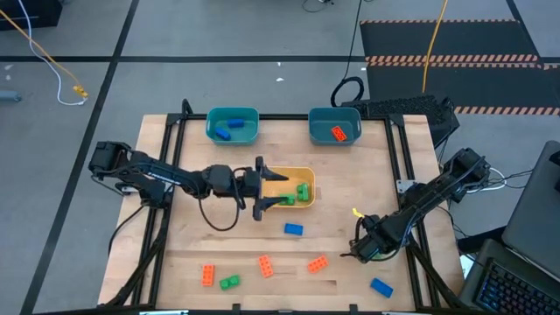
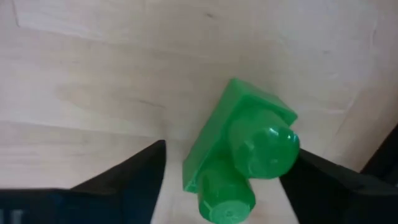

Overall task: Sort & place blocks by color
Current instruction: Put the green game piece into the yellow bin

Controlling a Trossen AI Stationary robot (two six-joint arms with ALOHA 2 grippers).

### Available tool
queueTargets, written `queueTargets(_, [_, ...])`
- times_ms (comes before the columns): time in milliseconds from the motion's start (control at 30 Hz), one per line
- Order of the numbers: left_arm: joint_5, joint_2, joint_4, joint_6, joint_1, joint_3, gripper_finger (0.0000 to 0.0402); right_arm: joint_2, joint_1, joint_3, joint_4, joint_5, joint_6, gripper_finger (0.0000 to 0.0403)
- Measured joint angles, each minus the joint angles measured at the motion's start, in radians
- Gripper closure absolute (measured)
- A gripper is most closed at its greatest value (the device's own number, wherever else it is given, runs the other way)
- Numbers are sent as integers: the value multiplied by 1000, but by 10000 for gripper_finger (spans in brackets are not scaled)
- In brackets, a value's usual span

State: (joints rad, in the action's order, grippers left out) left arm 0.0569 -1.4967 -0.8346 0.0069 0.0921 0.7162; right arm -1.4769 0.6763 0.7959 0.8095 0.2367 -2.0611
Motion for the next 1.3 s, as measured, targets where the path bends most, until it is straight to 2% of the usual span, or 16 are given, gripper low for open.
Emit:
queueTargets(300, [8,0,8,41,10,0,119,0,-7,0,-2,55,44,280])
queueTargets(333, [8,0,12,42,10,0,119,0,-7,0,-2,56,54,285])
queueTargets(733, [8,0,10,47,-6,0,119,1,-19,0,-5,56,129,285])
queueTargets(1100, [8,0,13,43,-6,0,119,1,-121,1,-7,48,310,285])
queueTargets(1300, [9,-1,17,41,-6,0,119,13,-191,57,-10,-79,436,285])
